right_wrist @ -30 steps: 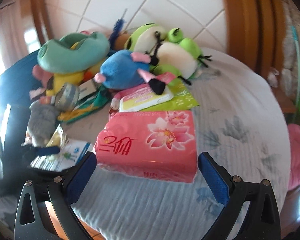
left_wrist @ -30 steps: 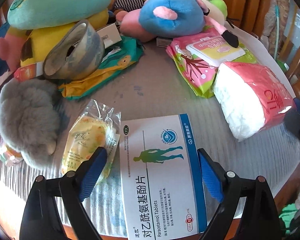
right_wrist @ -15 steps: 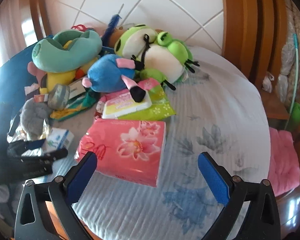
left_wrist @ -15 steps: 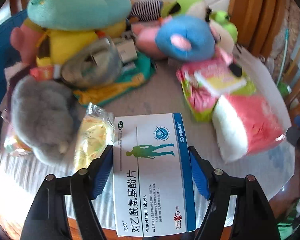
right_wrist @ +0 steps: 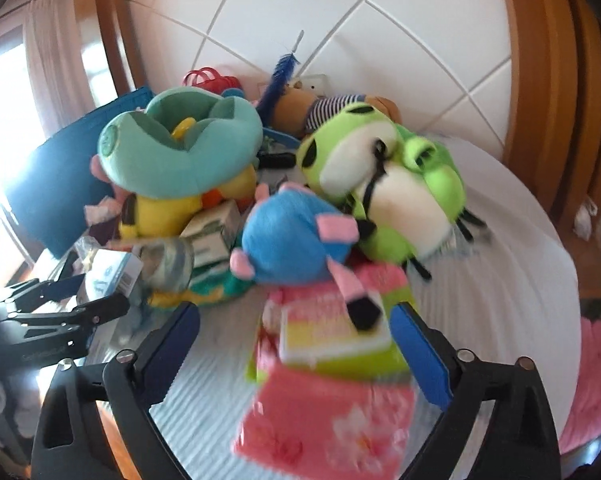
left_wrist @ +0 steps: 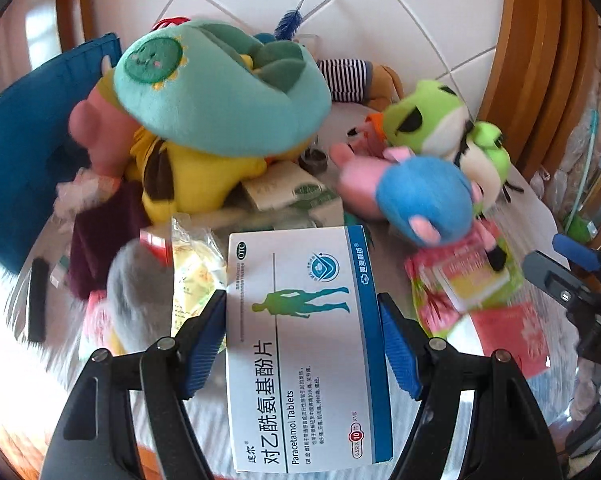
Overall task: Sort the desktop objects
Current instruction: 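Grasp the blue pig plush with the right gripper while the left holds the paracetamol box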
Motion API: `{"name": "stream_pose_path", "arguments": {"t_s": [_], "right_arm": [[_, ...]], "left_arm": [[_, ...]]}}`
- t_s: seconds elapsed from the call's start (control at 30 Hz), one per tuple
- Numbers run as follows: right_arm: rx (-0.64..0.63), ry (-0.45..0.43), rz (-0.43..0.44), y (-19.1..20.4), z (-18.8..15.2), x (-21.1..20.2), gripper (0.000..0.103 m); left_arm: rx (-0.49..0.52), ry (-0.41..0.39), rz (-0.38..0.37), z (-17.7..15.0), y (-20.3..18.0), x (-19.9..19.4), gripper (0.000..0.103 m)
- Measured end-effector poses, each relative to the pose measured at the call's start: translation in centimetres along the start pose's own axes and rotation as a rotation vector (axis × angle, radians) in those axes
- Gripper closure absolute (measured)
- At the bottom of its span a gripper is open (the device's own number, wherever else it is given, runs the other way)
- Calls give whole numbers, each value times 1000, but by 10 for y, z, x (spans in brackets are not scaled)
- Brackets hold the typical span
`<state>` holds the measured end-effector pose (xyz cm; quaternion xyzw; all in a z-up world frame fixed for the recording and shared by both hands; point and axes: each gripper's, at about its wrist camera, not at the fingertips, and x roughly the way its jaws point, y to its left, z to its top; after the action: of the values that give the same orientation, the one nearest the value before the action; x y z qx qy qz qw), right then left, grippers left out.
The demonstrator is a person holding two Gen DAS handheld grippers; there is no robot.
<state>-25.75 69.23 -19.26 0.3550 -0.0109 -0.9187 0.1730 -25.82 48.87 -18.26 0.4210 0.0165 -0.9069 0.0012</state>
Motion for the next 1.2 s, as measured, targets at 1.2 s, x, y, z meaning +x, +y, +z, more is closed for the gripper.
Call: {"name": "stream_pose_path", "arguments": {"t_s": [1.2], "right_arm": [[56,99,5,6,61,81,20]], "left_arm": [[-32,-32,-30,69,20,27,31]]}}
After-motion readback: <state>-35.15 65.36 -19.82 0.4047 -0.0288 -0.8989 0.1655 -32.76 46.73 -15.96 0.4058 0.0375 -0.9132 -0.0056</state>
